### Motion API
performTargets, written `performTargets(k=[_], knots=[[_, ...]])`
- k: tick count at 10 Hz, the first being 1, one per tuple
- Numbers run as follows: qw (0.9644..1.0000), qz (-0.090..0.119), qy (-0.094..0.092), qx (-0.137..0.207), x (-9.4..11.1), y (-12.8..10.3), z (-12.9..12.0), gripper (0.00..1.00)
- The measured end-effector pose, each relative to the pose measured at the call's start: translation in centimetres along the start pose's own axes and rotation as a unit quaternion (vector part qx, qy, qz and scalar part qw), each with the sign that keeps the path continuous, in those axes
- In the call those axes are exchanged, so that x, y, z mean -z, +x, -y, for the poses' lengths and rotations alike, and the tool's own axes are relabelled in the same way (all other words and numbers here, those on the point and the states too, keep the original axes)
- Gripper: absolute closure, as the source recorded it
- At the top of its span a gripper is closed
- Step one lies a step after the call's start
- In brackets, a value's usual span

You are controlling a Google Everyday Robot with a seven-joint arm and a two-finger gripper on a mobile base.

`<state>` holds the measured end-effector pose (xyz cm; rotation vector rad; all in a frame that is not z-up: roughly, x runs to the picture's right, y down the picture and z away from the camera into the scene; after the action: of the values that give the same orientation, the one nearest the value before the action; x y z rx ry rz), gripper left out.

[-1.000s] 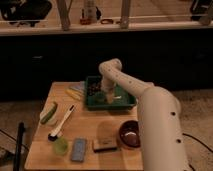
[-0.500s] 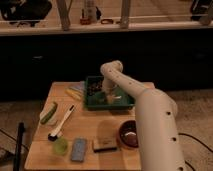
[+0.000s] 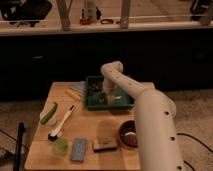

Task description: Place fork in table surface

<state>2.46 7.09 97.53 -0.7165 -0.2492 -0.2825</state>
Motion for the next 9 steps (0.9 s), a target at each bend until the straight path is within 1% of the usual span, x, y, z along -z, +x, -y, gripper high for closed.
performTargets(k=[1,2,5,6,7,9], knots=[[1.0,-0.002,-0.003,0.002,0.1,-0.1,-0.1,0.93],[1.0,-0.004,-0.006,0.003,0.2,0.0,-0.3,0.99],[1.0,-0.004,-0.008,0.003,0.4,0.1,-0.5,1.0],[1.0,-0.005,-0.007,0.005,0.8,0.3,-0.7,1.0],[1.0,-0.006,-0.001,0.006,1.8,0.7,-0.8,1.0],[0.9999,-0.005,0.008,0.015,2.8,0.5,-0.5,1.0]])
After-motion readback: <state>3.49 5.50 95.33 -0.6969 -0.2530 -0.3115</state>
